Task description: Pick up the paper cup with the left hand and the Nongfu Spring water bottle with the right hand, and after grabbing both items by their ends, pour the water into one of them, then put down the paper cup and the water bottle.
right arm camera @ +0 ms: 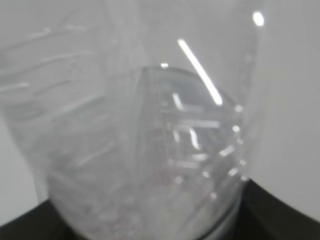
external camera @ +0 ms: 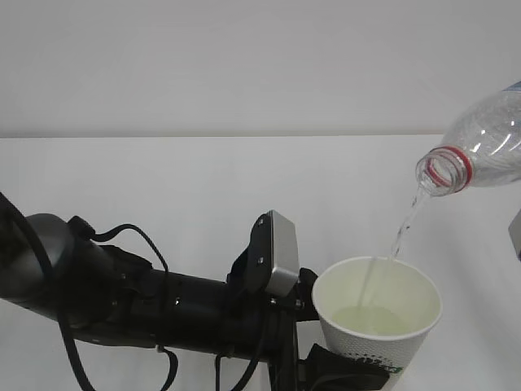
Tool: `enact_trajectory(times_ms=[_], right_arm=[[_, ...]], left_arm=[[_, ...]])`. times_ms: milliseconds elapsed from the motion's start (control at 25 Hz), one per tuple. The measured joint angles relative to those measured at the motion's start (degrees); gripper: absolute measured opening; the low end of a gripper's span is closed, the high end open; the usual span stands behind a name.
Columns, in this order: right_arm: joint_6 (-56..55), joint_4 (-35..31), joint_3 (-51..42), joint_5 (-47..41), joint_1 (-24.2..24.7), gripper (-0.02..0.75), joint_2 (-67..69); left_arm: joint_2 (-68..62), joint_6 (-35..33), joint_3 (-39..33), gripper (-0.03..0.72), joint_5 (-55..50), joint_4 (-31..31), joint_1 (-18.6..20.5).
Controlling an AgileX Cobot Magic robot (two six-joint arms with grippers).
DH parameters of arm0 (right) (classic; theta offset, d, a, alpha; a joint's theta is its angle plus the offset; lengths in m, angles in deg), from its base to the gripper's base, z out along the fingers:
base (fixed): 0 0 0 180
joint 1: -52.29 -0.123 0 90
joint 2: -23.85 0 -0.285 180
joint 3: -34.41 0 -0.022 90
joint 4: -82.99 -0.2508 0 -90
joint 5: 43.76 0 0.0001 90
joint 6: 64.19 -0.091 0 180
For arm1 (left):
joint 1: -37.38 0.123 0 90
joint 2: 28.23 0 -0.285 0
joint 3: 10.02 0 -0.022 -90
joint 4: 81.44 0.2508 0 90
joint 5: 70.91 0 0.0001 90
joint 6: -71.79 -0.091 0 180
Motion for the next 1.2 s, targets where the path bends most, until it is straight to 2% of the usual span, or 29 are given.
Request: enact_trajectory(times_ms=[1200], right_arm=[[1.32,0.0,0.0,0.21,0.0,0.449,0.0]], left_arm=[[0.0,0.0,0.0,0.538,0.0,0.0,0.0]])
